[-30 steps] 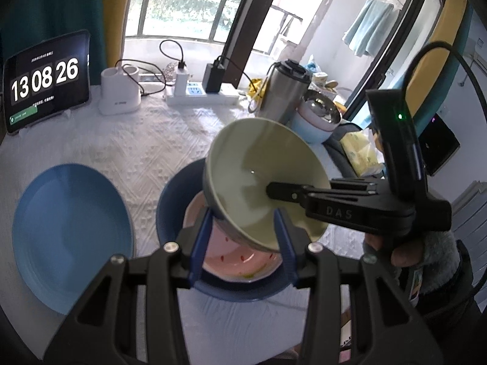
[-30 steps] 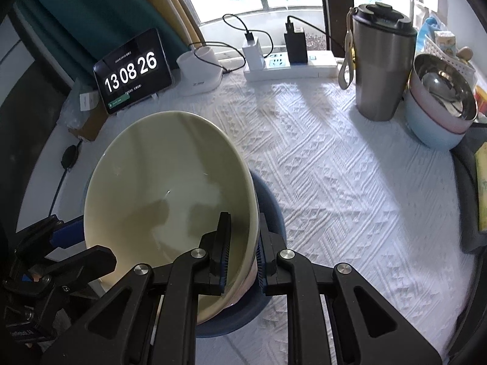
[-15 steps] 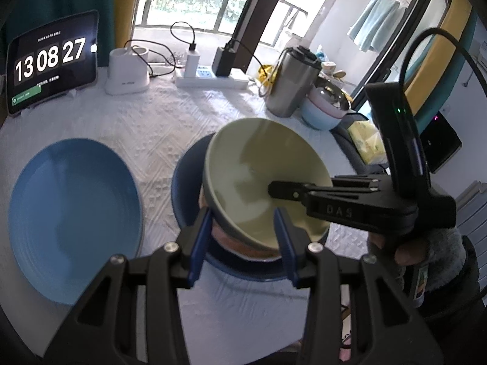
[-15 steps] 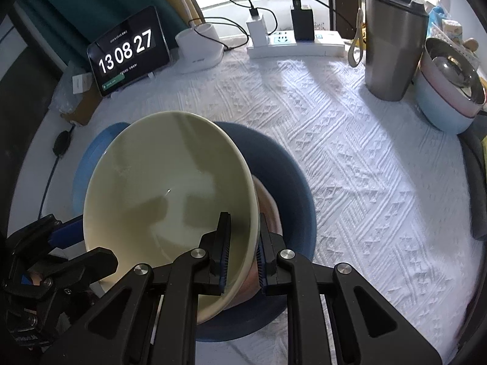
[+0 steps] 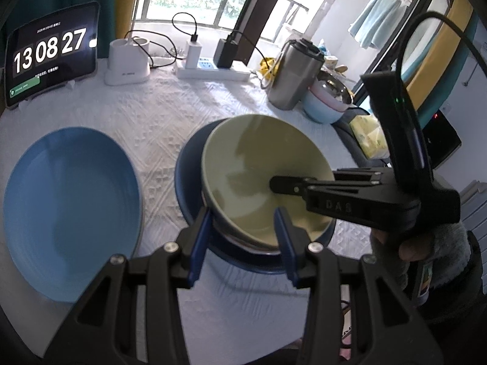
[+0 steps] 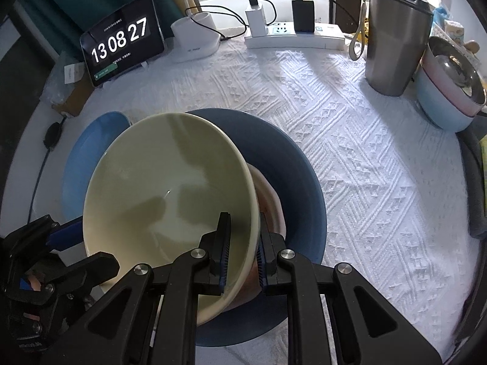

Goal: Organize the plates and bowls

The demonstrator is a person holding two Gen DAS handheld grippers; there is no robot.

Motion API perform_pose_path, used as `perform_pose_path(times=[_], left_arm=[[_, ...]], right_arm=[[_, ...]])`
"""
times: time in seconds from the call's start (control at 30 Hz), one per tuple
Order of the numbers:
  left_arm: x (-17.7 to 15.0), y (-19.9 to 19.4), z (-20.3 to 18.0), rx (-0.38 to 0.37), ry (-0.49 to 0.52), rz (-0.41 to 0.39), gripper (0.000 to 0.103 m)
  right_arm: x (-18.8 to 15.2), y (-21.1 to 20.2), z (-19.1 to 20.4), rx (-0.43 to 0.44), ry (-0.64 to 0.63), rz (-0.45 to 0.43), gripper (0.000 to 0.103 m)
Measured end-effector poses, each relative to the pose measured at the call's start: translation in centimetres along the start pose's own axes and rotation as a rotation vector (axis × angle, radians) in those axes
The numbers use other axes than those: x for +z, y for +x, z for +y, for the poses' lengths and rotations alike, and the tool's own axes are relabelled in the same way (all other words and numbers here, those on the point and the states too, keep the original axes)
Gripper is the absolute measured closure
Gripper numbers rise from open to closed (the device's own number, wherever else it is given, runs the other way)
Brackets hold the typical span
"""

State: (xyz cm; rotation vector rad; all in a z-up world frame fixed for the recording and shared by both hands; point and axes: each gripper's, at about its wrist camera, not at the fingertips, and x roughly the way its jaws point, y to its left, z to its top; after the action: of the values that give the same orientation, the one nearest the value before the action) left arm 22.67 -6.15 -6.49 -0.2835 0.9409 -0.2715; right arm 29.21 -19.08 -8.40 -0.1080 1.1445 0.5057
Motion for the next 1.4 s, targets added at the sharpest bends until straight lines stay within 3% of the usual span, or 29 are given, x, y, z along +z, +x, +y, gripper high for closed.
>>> perform_pose_path(times=[0.7,0.93,1.17,1.23,1.4], left_arm=[[-0.2,0.3,0.1,-0.016,0.029,0.008,0.058],[-0.2,0.5,0.2,-0.02,0.025,0.005,0.058],[0.0,0.4,0.5,-0.032,0.031,0.0,0.058],[0.0,0.2,0.4,-0.034,0.038,-0.007,0.058],[0.2,-0.2,0.6,-0.029,0.041,-0.023,0.058]], right_arm=[[0.4,-0.1,0.2,-0.037,0.0,0.021,0.078],[0.1,-0.5,1.2,-0.099,-0.071,0.02,0.078],[-0.2,-1.3,2.1,-0.17,-0.12,-0.015,0.077],[-0.2,-2.4,2.3,-0.207,-0.123,-0.064,0.069],[-0.2,-3.1,2.4,-0.187,-0.12,-0.083,0.067]])
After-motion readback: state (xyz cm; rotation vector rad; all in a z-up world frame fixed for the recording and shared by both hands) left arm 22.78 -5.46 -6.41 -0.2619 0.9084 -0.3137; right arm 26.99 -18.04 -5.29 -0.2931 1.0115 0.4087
